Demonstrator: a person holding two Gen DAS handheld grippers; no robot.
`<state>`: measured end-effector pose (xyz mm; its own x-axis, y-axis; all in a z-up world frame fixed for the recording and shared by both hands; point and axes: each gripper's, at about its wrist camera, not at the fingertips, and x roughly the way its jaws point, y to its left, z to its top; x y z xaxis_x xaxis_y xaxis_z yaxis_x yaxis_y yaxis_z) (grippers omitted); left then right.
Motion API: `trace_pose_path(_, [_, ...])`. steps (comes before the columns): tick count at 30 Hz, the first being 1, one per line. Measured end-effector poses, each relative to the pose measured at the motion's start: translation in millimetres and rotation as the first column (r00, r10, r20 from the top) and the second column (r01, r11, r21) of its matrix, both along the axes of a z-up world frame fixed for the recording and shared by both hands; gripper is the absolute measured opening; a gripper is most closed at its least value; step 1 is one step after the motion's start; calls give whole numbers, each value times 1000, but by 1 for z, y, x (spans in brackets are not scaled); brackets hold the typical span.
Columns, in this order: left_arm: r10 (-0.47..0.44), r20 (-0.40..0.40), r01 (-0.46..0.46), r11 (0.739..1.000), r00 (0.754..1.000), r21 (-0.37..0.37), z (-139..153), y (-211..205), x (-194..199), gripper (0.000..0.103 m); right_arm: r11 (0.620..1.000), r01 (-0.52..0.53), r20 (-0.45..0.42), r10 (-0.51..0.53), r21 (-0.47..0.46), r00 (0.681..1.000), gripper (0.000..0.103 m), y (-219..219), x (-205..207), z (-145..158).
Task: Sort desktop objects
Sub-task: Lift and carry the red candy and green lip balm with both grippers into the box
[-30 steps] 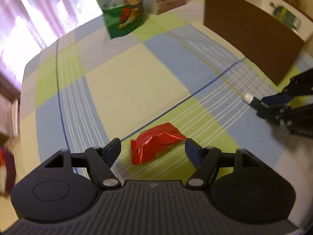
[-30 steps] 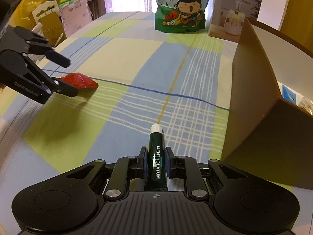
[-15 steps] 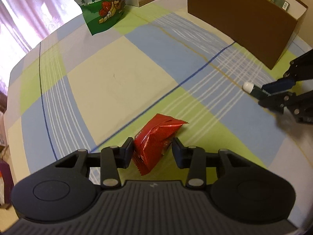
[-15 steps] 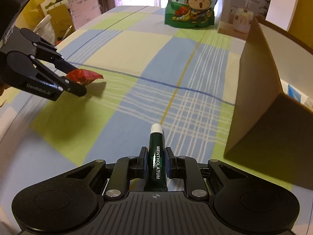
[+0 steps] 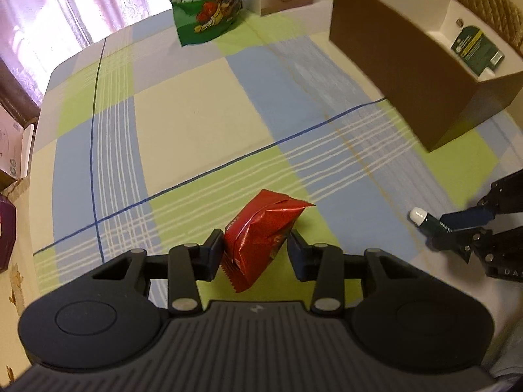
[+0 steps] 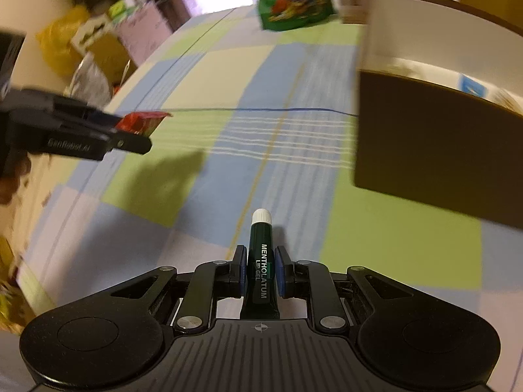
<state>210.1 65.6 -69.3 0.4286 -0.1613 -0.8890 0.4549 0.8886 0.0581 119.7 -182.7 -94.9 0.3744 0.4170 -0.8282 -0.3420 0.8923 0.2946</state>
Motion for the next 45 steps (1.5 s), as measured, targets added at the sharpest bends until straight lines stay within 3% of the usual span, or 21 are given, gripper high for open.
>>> trace_pose_path(6, [-27,38,30,996,999,-79,32,-28,-22,37,991,106,-12,-105,79,994,20,-59,-22,28])
trace_pose_path(11, [-98,80,106,988,992,-108,54,-64,-36,37,967,193,-16,-193,165,981,20,-106,-33,53])
trace_pose_path(19, [-186,133,203,971,974,-128,75,-121,-40,37,910,281,-25,-287,304,958,20,-165,-40,78])
trace_pose_path(24, [-238,169,258,960,956,-109,85,-153,-36,37,893,297,-1,-315,338,949,20,-193,-34,92])
trace_pose_path(35, [-325,234,342,939,916,-34,98,-213,-14,37,891,296,92,-346,345,934,20,-255,-1,123])
trace_pose_path(45, [-370,265,367,928,890,62,92,-261,20,37,948,239,184,-279,212,943,20,-273,53,128])
